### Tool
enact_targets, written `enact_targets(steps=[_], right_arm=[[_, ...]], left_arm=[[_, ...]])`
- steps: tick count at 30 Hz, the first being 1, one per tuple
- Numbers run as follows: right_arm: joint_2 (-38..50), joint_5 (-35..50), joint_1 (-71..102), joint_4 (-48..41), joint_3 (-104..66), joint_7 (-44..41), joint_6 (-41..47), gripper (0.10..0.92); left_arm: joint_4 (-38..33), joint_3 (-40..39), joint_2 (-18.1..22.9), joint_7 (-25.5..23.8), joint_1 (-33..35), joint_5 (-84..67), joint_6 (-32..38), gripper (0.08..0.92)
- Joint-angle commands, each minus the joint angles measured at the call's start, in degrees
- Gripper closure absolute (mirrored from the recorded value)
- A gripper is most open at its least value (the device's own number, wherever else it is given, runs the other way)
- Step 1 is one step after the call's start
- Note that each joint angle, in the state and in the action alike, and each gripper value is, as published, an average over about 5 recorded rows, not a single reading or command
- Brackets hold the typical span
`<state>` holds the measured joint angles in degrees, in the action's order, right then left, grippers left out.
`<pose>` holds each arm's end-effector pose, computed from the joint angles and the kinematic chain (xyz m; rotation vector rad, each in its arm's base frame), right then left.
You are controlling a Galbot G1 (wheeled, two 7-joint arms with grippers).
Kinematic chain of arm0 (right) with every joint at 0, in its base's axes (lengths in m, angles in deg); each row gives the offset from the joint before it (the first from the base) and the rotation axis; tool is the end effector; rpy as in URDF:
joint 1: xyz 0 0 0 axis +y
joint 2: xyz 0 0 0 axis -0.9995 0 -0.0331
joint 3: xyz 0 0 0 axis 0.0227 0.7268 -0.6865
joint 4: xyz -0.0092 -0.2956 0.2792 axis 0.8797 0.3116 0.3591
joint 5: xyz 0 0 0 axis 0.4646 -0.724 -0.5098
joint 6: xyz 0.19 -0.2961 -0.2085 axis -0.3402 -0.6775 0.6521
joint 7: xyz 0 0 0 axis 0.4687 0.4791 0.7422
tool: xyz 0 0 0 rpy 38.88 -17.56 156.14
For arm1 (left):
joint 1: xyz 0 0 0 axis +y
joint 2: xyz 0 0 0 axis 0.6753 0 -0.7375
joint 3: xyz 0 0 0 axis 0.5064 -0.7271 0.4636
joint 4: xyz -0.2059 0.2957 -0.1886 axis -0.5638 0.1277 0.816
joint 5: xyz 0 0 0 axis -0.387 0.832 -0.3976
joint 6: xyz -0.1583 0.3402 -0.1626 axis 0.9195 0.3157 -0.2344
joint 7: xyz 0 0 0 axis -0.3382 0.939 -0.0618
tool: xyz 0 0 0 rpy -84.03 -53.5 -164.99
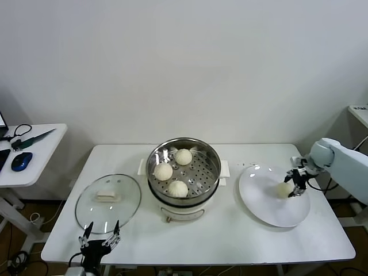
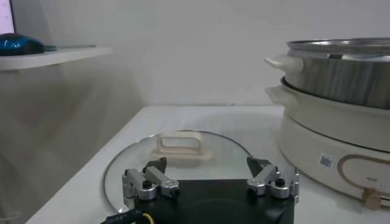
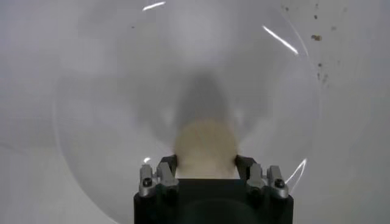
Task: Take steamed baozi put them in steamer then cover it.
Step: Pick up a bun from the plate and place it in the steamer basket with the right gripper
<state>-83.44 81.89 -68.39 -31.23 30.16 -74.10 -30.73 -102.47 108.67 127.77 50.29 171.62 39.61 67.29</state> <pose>0.6253 -0.3166 -0.2422 1.1721 -1.3927 1.2187 0.1359 0.0765 -0.4265 0.1376 -2.8202 -0.0128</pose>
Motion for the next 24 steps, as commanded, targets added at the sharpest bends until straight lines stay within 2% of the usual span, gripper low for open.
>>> enact_targets(steps=[1, 6, 10, 16, 24], right_arm=[[0.6, 16.22, -23.38, 11.26, 19.58, -1.1, 2.2, 0.38], [-4.24, 30.45, -43.63, 21.33, 34.04, -0.23, 6.55, 0.379], [-8.94, 38.4, -51.35, 29.06, 37.61, 2.2, 10.55, 0.38], [-15.29, 42.38, -49.2, 35.9, 35.8, 7.94, 15.1, 0.377], [-24.62, 40.66, -37.89, 31.57, 32.05, 13.72, 18.58, 0.378]], left_arm=[[-0.04, -0.03, 0.04, -0.01, 0.01, 0.03, 0.01, 0.177], [-0.14, -0.22, -0.12, -0.02, -0.04, 0.07, 0.01, 0.177], [-0.55, -0.58, -0.18, -0.08, -0.19, 0.16, -0.19, 0.177], [-0.94, -0.82, -0.45, -0.12, -0.38, 0.12, -0.39, 0.177], [-1.44, -0.75, -0.42, -0.15, -0.62, -0.15, -0.66, 0.177]])
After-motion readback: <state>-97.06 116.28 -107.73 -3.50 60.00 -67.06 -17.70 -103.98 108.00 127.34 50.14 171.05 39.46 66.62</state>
